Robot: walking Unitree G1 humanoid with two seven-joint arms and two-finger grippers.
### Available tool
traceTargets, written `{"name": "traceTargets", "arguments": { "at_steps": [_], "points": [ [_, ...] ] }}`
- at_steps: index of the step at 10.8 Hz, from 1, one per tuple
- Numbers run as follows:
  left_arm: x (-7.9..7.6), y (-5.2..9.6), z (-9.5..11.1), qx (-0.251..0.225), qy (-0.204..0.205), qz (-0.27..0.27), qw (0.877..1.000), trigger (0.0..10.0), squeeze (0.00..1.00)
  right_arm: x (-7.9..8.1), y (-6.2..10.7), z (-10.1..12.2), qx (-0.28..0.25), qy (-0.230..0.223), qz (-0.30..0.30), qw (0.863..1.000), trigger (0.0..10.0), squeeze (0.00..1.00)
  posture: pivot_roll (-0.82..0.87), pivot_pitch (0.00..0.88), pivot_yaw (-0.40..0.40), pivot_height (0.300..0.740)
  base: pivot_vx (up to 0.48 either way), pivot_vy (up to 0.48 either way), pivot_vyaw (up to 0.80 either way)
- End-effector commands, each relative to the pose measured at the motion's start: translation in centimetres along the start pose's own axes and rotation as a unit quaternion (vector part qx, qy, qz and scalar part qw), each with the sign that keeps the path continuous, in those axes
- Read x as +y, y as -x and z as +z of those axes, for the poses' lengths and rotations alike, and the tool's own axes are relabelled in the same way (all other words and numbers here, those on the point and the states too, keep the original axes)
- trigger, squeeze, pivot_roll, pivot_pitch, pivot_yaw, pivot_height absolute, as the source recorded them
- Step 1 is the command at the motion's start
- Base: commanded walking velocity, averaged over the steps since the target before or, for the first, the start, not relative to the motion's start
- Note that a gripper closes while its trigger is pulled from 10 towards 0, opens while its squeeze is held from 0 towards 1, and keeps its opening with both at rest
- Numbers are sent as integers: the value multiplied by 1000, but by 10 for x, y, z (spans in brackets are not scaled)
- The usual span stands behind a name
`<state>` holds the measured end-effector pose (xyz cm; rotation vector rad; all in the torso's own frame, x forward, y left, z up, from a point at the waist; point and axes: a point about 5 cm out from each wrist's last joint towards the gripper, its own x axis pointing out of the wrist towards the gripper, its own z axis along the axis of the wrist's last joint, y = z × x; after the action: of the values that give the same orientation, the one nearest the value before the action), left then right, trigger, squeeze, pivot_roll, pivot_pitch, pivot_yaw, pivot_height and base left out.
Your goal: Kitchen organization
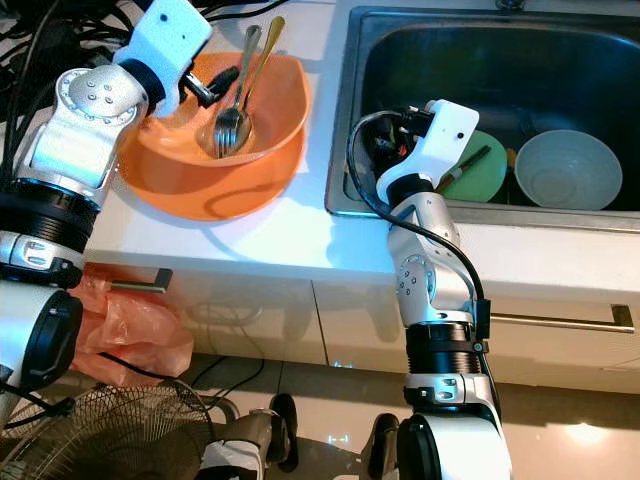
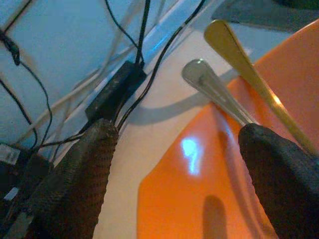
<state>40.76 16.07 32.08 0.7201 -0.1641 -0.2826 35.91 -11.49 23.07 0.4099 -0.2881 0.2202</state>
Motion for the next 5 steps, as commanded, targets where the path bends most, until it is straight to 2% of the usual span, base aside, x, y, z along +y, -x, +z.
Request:
{"name": "traceTargets", "arguments": {
  "at_steps": [1, 3, 4, 5],
  "points": [
    [7, 2, 1, 2, 7, 14, 1000, 10000, 0, -1, 1, -8, 18, -3, -7, 1000, 10000, 0, 107, 229, 91, 740, 0, 0, 0],
    [7, 2, 3, -9, 13, 19, 1000, 10000, 0, -1, 2, -9, 18, -3, -8, 1000, 10000, 0, 109, 229, 92, 740, 0, 0, 0],
    [5, 1, 9, -33, 37, 17, 999, 10000, 0, -1, 2, -9, 18, -4, -8, 1000, 10000, 0, 106, 230, 93, 740, 0, 0, 0],
    [2, 0, 7, -29, 42, 13, 999, 10000, 0, -1, 2, -9, 17, -4, -8, 1000, 10000, 0, 105, 229, 93, 740, 0, 0, 0]
  ]
}}
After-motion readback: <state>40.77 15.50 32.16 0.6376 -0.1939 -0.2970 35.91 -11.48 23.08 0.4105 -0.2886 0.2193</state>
